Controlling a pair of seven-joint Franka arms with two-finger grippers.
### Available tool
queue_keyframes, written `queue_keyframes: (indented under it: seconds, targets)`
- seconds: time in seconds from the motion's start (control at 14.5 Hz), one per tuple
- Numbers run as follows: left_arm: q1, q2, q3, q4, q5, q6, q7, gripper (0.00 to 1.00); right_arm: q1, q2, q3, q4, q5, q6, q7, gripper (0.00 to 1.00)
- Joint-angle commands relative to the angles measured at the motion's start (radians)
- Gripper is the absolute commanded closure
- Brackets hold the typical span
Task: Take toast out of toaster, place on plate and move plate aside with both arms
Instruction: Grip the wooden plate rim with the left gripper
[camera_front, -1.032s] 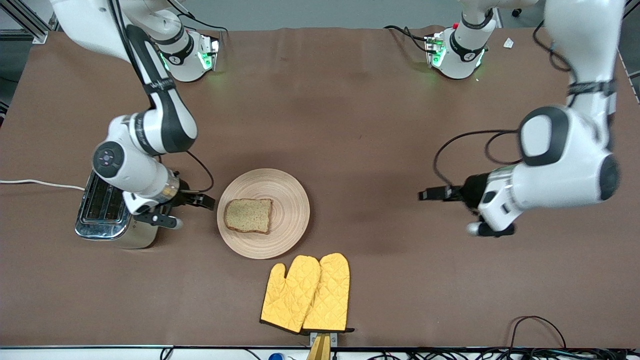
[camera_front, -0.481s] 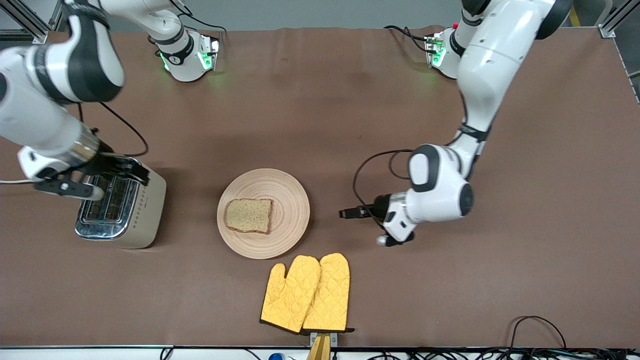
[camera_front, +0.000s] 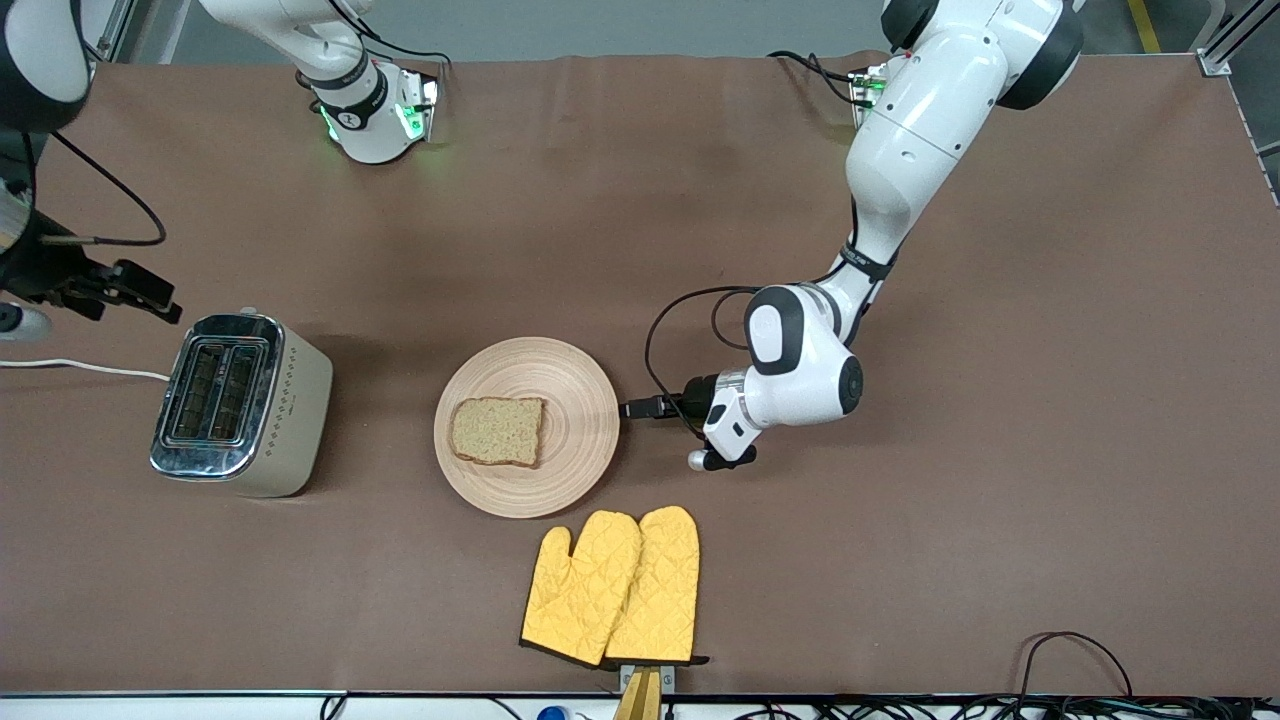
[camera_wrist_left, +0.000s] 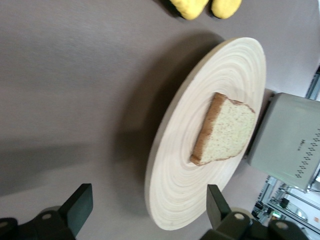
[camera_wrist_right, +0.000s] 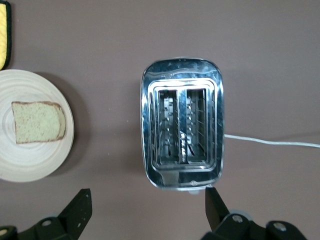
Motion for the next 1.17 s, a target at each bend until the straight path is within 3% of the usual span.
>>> queue_keyframes:
  seconds: [0.0, 0.48, 0.62, 0.69, 0.83, 0.89, 1.1]
  targets:
    - [-0.032, 0.05, -0.004, 0.058, -0.05, 0.05, 0.041, 0.0, -0.003, 0.0, 0.013, 0.113, -0.054, -0.103, -0.009, 0.0]
    - [-0.101, 0.154, -0.009, 0.163, -0.057, 0.173, 0.041, 0.01, 0.011, 0.003, 0.021, 0.15, -0.053, -0.106, -0.002, 0.0]
    - [-0.106, 0.153, -0.01, 0.163, -0.059, 0.177, 0.037, 0.06, -0.015, 0.005, 0.027, 0.149, -0.05, -0.106, -0.008, 0.0]
    - [-0.107, 0.15, -0.009, 0.163, -0.059, 0.177, 0.036, 0.14, -0.035, 0.005, 0.051, 0.15, -0.05, -0.106, -0.009, 0.0]
    - [-0.115, 0.148, -0.009, 0.163, -0.057, 0.179, 0.038, 0.52, -0.084, 0.005, 0.097, 0.151, -0.05, -0.106, -0.009, 0.0]
    - [-0.117, 0.148, -0.009, 0.163, -0.057, 0.18, 0.038, 0.66, -0.095, 0.005, 0.107, 0.152, -0.05, -0.106, -0.01, 0.0]
    - [-0.117, 0.147, -0.009, 0.161, -0.056, 0.18, 0.041, 0.97, -0.126, 0.006, 0.113, 0.16, -0.044, -0.103, -0.038, 0.0]
